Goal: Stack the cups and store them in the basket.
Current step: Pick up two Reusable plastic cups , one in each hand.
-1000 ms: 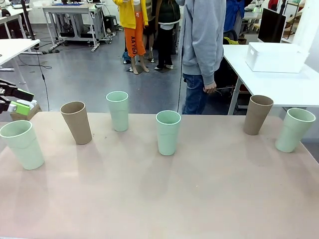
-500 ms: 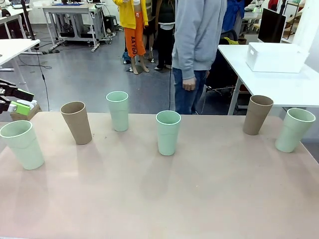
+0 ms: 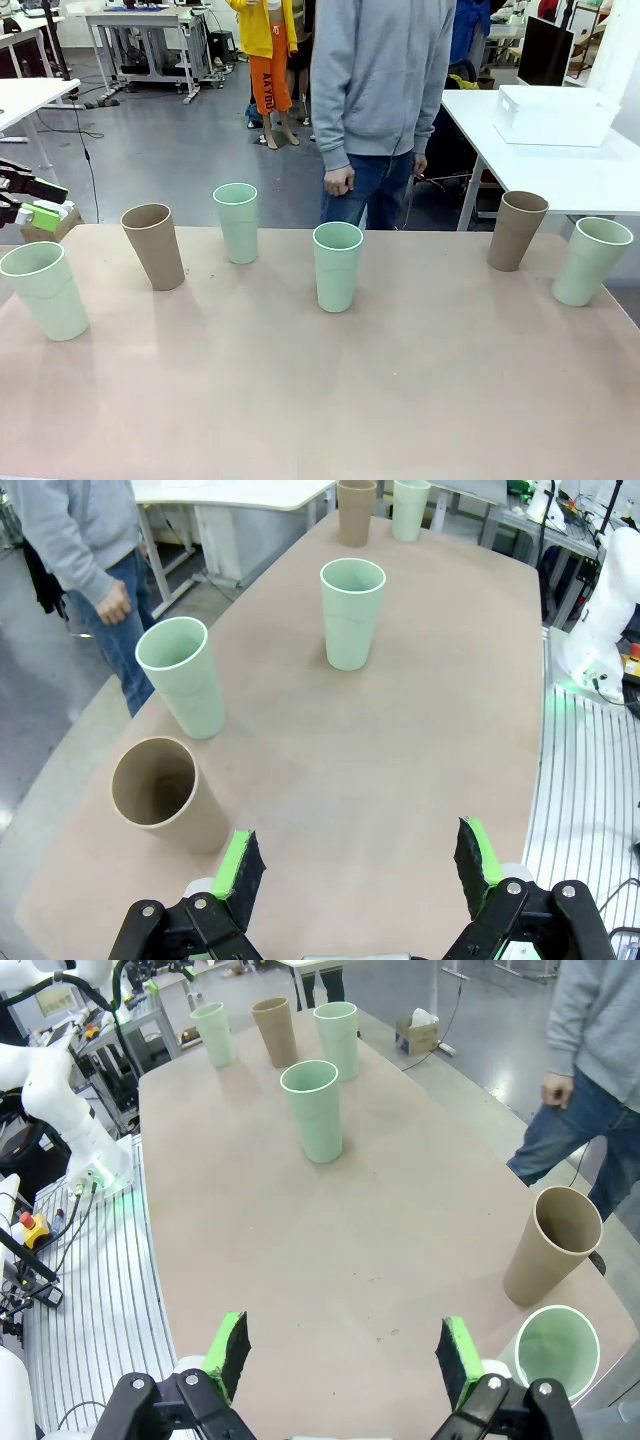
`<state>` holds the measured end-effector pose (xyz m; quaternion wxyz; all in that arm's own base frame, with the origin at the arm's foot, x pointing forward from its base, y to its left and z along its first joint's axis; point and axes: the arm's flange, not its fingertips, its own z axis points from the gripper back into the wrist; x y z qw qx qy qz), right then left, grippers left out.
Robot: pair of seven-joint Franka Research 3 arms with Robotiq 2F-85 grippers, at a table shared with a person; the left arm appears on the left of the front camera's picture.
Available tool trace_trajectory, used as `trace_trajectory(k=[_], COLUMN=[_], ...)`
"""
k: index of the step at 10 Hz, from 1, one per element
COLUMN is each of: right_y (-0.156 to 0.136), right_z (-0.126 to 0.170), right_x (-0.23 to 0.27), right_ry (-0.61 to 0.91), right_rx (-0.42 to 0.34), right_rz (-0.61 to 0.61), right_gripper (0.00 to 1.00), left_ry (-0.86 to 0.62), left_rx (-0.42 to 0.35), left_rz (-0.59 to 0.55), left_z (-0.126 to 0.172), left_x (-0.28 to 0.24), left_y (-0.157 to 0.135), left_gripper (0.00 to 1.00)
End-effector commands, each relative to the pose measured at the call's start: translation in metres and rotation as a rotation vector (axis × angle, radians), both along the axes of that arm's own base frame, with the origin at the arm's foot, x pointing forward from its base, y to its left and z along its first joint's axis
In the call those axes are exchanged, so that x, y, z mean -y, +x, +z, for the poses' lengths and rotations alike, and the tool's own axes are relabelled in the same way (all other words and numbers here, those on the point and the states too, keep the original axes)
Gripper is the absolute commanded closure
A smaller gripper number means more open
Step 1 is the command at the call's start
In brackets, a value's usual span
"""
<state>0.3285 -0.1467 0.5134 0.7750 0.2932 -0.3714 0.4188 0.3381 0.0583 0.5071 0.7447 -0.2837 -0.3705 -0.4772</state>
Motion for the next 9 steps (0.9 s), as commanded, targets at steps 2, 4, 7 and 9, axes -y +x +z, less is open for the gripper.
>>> trace_trajectory(k=[2, 4, 7, 9], right_y=[0.0021, 0.0021, 0.0021, 0.0021], right_z=[0.0011, 0.0011, 0.0011, 0.0011], right_x=[0.0006, 0.0006, 0.0006, 0.0006], right_ry=[0.016, 0.016, 0.016, 0.016], right_rx=[0.029, 0.029, 0.029, 0.029], right_rz=[0.013, 0.013, 0.013, 0.013], right_gripper=[0.0, 0.0, 0.0, 0.0], left_ry=[-0.01, -0.01, -0.01, -0.01], left_rx=[0.01, 0.01, 0.01, 0.01], left_rz=[-0.007, -0.007, -0.007, -0.007], left_z=[0.0012, 0.0012, 0.0012, 0.0012], left_x=[-0.0001, -0.0001, -0.0001, -0.0001], left_y=[0.0007, 0.0007, 0.0007, 0.0007], left_gripper=[0.0, 0.0, 0.0, 0.0])
